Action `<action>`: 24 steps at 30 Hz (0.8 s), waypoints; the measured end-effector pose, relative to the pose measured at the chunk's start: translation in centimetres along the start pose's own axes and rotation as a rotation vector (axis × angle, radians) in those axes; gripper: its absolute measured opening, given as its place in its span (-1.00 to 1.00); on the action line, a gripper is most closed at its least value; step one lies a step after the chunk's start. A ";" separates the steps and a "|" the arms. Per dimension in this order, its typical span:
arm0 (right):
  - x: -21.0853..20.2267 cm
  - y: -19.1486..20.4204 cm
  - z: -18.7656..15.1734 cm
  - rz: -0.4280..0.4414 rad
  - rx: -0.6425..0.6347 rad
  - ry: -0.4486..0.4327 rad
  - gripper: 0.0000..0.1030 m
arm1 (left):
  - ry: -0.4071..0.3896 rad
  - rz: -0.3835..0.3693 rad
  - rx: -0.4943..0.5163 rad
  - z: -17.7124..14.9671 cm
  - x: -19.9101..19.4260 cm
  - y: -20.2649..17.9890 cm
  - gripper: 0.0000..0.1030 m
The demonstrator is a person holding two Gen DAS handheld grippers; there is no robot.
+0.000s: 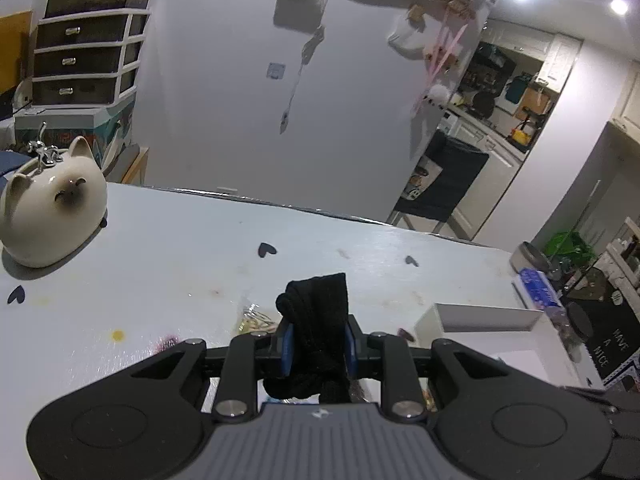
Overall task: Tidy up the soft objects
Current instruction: 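Carry the black cloth and flowered pouch into the white box with both tools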
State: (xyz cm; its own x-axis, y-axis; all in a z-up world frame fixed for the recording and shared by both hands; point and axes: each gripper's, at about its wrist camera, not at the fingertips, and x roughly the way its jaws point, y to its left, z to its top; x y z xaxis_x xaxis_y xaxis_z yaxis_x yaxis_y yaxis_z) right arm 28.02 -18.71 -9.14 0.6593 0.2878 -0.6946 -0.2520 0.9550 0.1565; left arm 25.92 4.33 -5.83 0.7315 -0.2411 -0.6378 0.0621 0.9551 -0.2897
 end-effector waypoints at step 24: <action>-9.7 -10.9 -2.8 -0.007 0.045 -0.057 -0.30 | -0.027 0.019 0.040 -6.0 -6.2 -12.3 -0.50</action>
State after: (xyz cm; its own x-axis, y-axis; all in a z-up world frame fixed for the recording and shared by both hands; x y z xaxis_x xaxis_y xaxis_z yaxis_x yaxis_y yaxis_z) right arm 22.44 -32.10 -6.09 0.7005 0.2832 -0.6550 -0.2158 0.9590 0.1839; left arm 16.55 -6.94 -2.63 0.7505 -0.2186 -0.6236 0.0747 0.9657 -0.2487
